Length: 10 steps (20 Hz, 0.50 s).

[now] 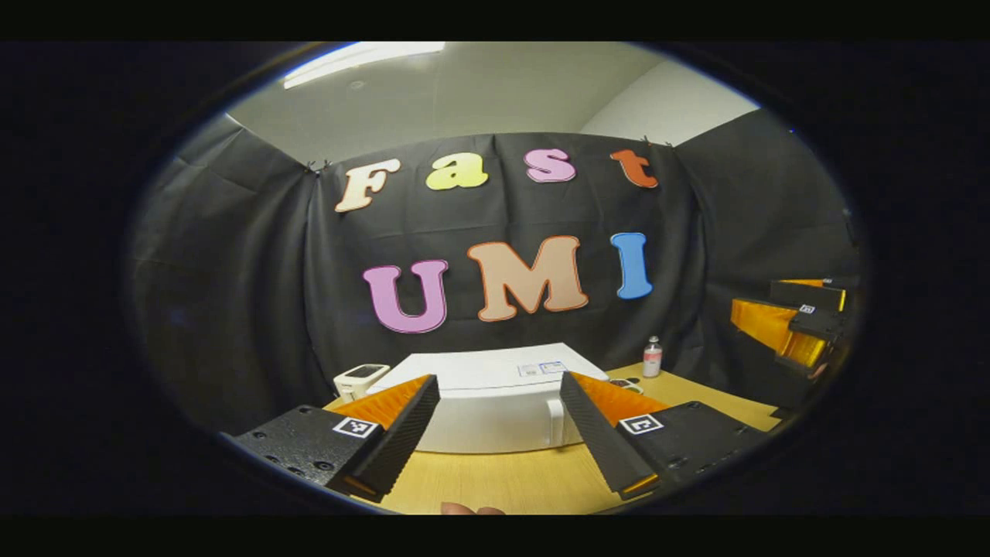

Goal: Open the microwave oven with the left hand, put the food in, and close the microwave oven.

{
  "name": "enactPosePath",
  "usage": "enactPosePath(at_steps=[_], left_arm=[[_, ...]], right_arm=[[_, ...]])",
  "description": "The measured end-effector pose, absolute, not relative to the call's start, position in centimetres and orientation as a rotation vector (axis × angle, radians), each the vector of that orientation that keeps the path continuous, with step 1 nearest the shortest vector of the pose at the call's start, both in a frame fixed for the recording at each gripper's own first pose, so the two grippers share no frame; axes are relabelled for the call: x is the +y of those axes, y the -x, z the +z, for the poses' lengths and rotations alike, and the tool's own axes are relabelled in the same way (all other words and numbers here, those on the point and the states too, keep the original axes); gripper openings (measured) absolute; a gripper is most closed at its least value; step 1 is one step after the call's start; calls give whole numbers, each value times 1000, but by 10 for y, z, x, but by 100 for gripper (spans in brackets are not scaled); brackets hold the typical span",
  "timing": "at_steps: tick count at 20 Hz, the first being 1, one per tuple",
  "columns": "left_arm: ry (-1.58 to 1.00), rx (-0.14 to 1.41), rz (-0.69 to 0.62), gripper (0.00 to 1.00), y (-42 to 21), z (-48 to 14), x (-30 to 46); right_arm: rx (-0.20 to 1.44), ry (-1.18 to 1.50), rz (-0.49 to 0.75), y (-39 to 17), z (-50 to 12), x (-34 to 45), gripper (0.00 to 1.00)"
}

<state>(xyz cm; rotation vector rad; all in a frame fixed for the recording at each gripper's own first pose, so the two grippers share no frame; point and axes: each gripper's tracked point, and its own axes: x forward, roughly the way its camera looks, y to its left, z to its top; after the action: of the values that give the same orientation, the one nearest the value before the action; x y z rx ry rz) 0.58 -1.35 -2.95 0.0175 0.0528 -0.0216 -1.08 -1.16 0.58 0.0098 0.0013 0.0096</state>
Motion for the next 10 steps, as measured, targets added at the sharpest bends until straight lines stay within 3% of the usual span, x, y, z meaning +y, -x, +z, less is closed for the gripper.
enactPosePath(at_steps=[10], left_arm=[[-17, 159, -143, 97, -51, -142, -41]], right_arm=[[35, 63, -31, 30, 6, -33, 97]])
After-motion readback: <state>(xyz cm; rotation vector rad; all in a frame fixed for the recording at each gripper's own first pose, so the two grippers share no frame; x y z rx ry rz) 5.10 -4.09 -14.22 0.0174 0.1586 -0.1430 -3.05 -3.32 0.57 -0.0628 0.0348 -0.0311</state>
